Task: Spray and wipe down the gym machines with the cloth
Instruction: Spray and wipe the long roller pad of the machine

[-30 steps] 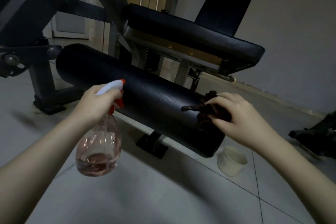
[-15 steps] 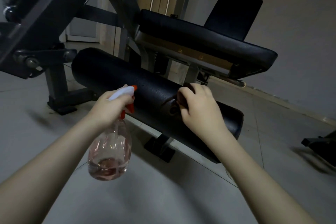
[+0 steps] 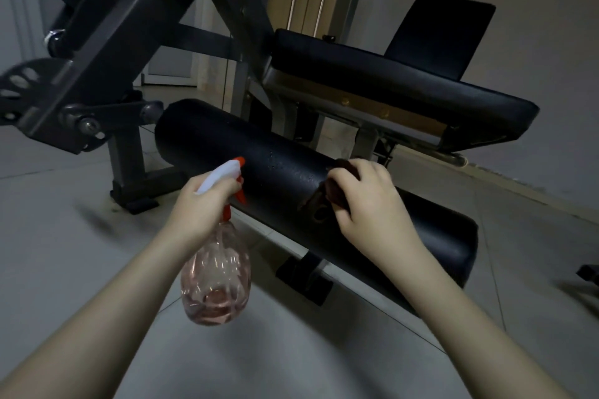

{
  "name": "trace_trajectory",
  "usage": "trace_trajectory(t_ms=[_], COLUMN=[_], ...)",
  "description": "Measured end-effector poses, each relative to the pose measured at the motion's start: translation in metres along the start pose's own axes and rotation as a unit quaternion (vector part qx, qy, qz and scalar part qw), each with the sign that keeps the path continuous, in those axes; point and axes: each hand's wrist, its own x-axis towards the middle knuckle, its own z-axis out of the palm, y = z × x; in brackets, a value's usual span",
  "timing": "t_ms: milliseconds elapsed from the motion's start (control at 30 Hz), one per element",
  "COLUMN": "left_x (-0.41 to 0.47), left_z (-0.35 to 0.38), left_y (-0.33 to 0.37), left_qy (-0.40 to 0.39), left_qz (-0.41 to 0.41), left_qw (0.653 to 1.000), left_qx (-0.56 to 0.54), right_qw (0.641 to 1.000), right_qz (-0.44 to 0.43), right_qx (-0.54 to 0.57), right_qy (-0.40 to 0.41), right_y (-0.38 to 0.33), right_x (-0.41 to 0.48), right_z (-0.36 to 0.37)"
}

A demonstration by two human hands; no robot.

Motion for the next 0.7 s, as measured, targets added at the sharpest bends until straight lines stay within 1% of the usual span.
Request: trace_trajectory(t_ms=[133, 267, 400, 467, 567, 633, 700], left_x=[0.002, 0.006, 0.006, 0.009, 0.013, 0.016, 0.019], left_z=[-0.001, -0.002, -0.002, -0.005, -0.010, -0.013, -0.018], left_y=[0.000, 0.002, 0.003, 0.000, -0.003, -0.005, -0.008], left_qy=[0.007, 0.021, 0.025, 0.023, 0.034, 0.043, 0.051], left_qz=[-0.002, -0.009, -0.006, -0.002, 0.000, 0.004, 0.003], left_qw=[1.000, 1.000, 1.000, 1.000, 0.999, 0.999, 0.998], left_qx=[0.003, -0.006, -0.003, -0.005, -0.013, -0.018, -0.026], right_qw=[1.000, 0.997, 0.993, 0.993, 0.994, 0.993, 0.993], right_qz=[0.011, 0.027, 0.007, -0.022, -0.045, -0.052, -0.053], right_qx=[-0.001, 0.021, 0.050, 0.045, 0.003, -0.018, -0.016], right_qy=[-0.029, -0.063, -0.111, -0.108, -0.100, -0.102, -0.106], right_y=[-0.018, -0.032, -0.028, -0.022, -0.023, -0.029, -0.036], right_x=[0.037, 0.073, 0.068, 0.052, 0.045, 0.055, 0.070], right_z=[0.010, 0.020, 0.011, 0.006, 0.010, 0.015, 0.020])
